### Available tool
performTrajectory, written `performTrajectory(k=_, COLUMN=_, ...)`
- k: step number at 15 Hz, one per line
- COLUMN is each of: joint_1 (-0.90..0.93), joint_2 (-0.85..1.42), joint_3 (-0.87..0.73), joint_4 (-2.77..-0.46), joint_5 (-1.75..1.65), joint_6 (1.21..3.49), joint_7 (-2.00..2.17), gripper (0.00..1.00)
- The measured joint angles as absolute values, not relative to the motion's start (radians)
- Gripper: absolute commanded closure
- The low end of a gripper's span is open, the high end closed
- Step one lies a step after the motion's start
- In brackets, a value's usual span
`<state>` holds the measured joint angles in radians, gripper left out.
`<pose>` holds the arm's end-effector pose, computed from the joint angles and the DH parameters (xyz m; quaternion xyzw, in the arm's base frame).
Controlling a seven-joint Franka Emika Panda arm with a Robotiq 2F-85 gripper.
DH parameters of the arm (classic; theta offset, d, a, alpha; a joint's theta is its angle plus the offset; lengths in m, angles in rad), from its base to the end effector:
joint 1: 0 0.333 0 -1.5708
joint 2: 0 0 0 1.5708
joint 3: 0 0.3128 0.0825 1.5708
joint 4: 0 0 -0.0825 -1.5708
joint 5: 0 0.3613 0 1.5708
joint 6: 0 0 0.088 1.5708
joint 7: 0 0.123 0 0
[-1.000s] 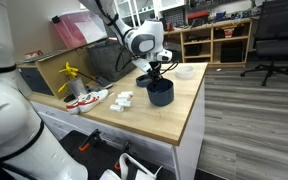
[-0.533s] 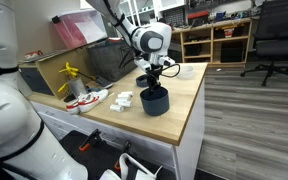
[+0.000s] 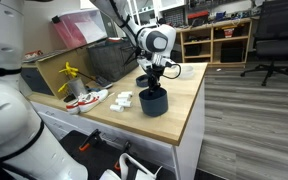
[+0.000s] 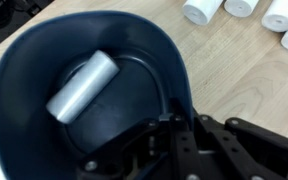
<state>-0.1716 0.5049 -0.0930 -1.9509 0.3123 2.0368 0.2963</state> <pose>0.5358 -0.1227 0.1937 -0.9050 0.3607 0.2044 0.0953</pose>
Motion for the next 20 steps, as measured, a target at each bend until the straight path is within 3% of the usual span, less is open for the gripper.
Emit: performTrajectory(k=20, joint_1=-0.173, joint_2=0.408, joint_3=-0.099, joint_4=-1.915, joint_5=0.295, joint_6=1.815, joint_7=0.220, gripper=0.99)
